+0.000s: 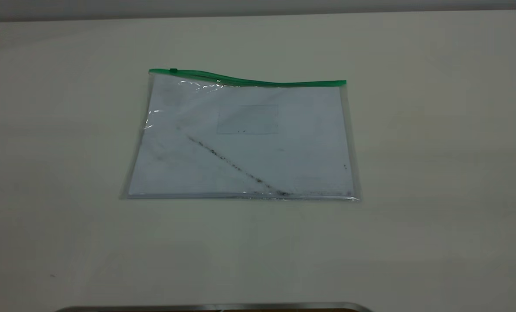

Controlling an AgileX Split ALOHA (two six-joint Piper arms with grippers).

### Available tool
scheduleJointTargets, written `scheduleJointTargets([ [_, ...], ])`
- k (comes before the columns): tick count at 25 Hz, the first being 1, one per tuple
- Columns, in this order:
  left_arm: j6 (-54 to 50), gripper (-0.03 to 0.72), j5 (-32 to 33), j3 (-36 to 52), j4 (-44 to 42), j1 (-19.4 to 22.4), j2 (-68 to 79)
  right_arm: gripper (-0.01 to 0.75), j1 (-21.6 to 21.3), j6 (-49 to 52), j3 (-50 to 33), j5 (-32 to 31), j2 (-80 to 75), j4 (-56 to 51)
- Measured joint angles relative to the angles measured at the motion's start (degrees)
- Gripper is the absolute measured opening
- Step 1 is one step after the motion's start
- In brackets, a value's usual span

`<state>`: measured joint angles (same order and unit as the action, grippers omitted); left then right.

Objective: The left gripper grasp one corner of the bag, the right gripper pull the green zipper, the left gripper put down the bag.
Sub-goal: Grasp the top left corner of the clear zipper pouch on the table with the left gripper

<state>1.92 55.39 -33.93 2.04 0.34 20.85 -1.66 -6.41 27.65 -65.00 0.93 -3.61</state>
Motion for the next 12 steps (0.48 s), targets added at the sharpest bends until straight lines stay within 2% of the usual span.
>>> scheduleJointTargets([
  [7,-0.73,0.590,-7.32,-10.06,2.57,0.00,20.87,0.462,0.00,2.07,0.11,1.34,-9.37,0.00],
  [12,0.08,0.590,-12.78,-15.16,8.16,0.00,32.15,0.529,0.00,2.25,1.05,5.85,-19.57,-0.06],
])
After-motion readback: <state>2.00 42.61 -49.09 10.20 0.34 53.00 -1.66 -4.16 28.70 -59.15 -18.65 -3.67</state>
